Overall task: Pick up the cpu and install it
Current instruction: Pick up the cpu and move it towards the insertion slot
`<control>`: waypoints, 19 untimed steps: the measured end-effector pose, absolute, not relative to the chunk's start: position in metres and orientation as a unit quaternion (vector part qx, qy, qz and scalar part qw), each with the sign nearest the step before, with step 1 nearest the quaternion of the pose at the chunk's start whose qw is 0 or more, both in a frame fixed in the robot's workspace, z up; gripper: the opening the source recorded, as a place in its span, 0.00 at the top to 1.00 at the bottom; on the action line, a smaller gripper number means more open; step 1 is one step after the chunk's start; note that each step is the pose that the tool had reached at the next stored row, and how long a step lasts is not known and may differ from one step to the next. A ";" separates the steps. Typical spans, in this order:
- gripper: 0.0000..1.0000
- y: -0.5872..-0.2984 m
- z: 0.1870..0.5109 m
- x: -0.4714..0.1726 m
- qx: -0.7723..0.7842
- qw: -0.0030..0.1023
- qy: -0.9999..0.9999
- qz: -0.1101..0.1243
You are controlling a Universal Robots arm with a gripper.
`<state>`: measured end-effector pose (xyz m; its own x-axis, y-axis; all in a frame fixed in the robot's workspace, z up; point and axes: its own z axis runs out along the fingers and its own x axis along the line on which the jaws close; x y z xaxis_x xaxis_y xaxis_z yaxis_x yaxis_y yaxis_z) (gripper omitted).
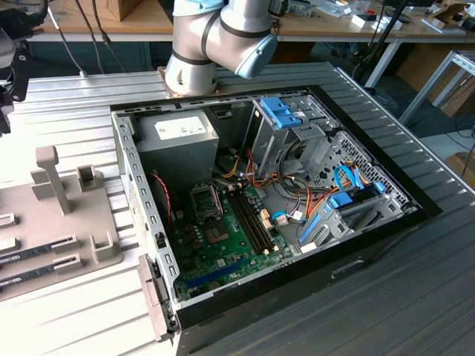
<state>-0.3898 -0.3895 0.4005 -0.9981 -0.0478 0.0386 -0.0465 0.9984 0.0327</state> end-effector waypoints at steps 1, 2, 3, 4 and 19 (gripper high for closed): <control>0.53 -0.390 0.400 -0.390 0.024 0.020 -0.999 -0.016; 0.53 -0.390 0.400 -0.389 0.024 0.020 -0.999 -0.016; 0.53 -0.390 0.400 -0.389 0.024 0.020 -0.999 -0.016; 0.53 -0.390 0.400 -0.389 0.024 0.020 -0.999 -0.016; 0.53 -0.390 0.400 -0.385 0.024 0.020 -0.999 -0.016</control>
<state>-0.3846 -0.3895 0.4000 -0.9981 -0.0478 0.0385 -0.0465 0.9984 0.0328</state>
